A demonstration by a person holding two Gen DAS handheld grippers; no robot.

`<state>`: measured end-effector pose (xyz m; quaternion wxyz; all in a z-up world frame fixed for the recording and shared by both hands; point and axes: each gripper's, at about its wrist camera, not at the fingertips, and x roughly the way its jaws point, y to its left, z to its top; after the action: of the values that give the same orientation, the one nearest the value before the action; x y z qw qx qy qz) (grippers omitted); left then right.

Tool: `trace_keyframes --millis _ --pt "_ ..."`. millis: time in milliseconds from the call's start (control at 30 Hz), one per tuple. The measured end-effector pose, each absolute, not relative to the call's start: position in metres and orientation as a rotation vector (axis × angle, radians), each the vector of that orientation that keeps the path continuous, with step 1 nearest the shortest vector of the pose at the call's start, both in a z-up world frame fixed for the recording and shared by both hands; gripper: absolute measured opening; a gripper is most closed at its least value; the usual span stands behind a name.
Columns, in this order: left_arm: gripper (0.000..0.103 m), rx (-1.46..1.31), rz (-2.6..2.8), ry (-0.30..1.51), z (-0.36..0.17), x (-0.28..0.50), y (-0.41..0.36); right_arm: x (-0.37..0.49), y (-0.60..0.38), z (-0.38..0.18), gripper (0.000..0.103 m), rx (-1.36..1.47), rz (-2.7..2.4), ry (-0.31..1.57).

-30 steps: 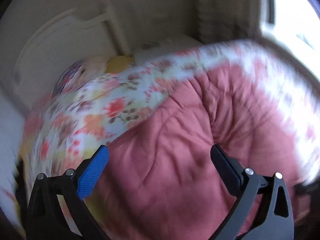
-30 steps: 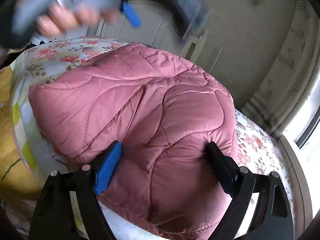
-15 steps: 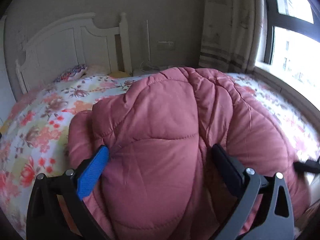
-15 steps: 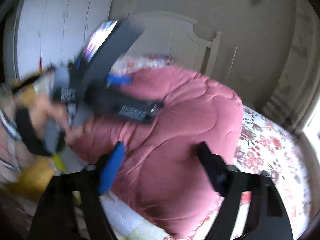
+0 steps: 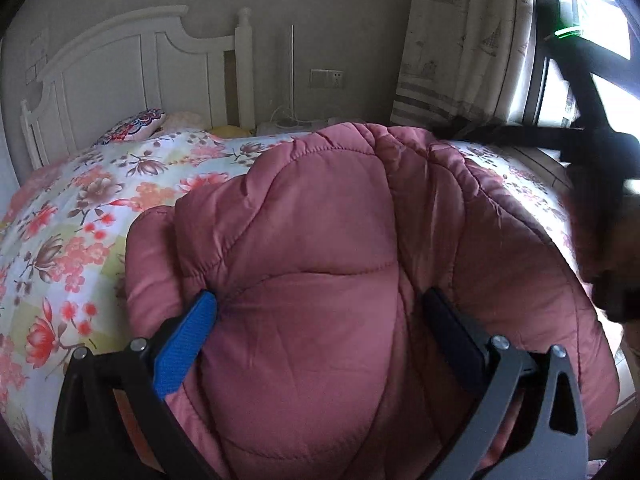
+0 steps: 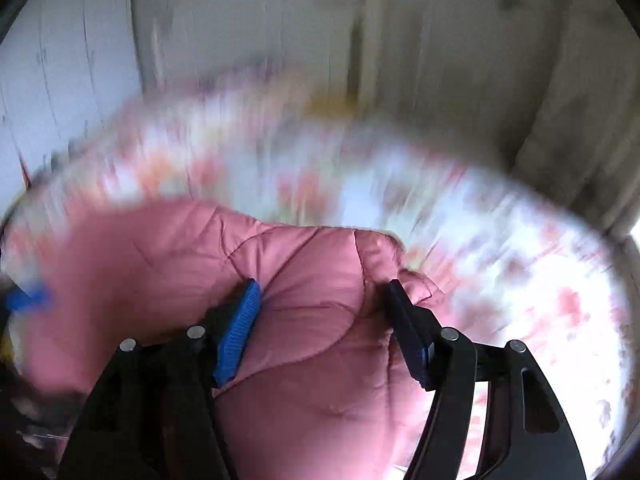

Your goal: Fold large clothes

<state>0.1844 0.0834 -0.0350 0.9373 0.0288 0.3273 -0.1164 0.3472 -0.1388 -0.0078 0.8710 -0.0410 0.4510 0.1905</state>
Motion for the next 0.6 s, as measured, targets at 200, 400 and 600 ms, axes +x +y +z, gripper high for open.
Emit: trace_keyframes --millis 200,400,600 --pt "0.101 0.075 -0.215 0.68 -0.038 0.188 0.085 0.34 -0.142 0.015 0.072 -0.141 0.3 0.96" --pt "0.101 0.07 -0.213 0.67 -0.038 0.186 0.087 0.33 -0.115 0.078 0.072 -0.164 0.377 0.778" --pt "0.101 0.067 -0.217 0.669 -0.038 0.184 0.088 0.345 -0.043 0.04 0.079 -0.382 0.464 0.906"
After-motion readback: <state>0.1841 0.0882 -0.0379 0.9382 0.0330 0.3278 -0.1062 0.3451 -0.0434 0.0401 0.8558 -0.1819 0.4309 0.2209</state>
